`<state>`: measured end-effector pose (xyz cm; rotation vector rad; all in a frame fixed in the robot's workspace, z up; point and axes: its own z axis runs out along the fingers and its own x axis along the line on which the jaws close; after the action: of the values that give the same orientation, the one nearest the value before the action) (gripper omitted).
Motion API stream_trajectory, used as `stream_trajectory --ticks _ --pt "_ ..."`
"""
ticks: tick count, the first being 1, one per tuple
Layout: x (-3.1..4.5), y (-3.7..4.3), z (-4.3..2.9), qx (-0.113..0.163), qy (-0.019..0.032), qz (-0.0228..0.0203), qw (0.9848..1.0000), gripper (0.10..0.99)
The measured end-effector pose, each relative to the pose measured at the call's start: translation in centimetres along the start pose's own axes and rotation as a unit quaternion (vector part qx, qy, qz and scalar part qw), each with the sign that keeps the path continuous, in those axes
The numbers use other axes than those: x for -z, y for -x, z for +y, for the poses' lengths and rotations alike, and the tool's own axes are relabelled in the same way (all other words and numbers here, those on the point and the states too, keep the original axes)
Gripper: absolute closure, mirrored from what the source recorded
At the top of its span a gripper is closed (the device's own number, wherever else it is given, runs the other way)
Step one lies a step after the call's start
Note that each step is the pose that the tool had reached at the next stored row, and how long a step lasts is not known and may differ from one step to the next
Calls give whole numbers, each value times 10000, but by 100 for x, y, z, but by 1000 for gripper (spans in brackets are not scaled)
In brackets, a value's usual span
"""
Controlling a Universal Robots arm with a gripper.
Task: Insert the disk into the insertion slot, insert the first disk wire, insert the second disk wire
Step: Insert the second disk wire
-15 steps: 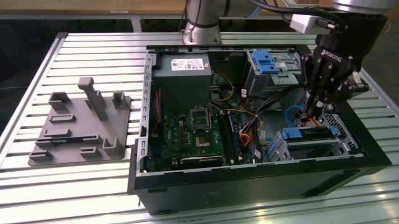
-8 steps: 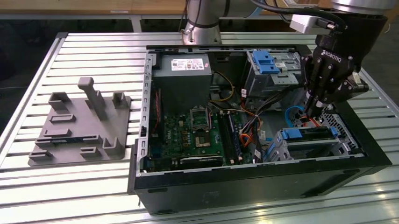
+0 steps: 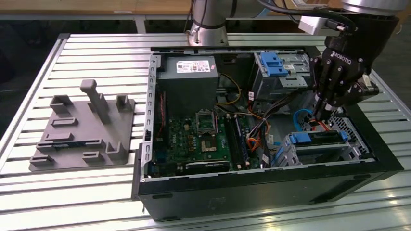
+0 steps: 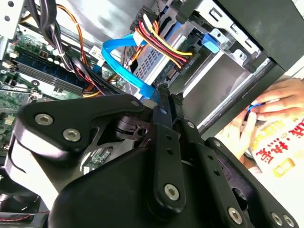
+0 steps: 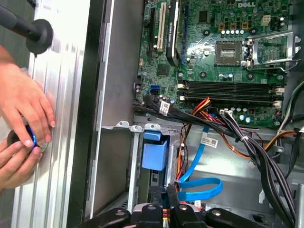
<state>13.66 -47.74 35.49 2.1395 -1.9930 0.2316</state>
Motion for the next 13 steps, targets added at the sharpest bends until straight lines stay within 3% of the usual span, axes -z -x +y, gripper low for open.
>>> stream_trajectory --ticks 2,13 --pt "-2 -8 1 -12 -1 -47 10000 925" --pt "-18 -24 2 -460 114 -86 9988 925"
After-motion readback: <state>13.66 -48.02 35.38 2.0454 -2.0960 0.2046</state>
